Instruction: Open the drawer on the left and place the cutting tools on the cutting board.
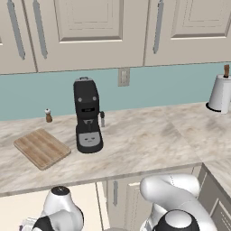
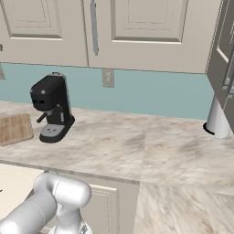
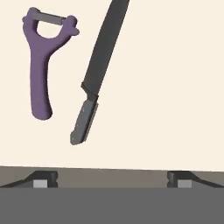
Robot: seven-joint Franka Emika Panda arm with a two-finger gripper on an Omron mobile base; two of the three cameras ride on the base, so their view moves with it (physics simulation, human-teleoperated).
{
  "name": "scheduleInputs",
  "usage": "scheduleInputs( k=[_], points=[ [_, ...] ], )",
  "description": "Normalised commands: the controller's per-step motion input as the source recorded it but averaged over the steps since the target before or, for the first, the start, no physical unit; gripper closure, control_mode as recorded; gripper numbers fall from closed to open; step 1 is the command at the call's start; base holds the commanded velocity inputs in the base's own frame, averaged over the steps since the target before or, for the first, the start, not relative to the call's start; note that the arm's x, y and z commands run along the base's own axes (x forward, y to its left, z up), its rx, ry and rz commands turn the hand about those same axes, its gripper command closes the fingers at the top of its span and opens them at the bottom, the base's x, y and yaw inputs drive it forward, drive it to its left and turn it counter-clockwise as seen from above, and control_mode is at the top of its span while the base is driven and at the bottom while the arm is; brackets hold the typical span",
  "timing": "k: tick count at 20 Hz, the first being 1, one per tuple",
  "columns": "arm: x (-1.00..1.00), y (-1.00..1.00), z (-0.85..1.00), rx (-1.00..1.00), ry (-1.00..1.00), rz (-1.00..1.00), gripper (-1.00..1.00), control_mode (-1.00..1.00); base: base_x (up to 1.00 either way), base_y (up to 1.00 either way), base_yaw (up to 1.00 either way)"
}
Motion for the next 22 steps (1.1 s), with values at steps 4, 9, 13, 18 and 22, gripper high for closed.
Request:
scheduleInputs(
  k=[4, 9, 13, 18, 22],
  points=[
    [0.11, 0.11, -0.06, -0.10, 0.04, -0.04, -1.00, -1.00, 0.00, 0.00, 0.00],
    [0.09, 0.19, -0.11, -0.09, 0.05, -0.02, -1.00, -1.00, 0.00, 0.00, 0.00],
    [0.11, 0.19, -0.21, -0.03, 0.09, -0.01, -1.00, -1.00, 0.00, 0.00, 0.00],
    [0.11, 0.16, -0.25, 0.00, 0.11, 0.00, -1.00, -1.00, 0.00, 0.00, 0.00],
    [0.00, 0.17, -0.34, -0.02, 0.06, 0.00, -1.00, -1.00, 0.00, 0.00, 0.00]
  ],
)
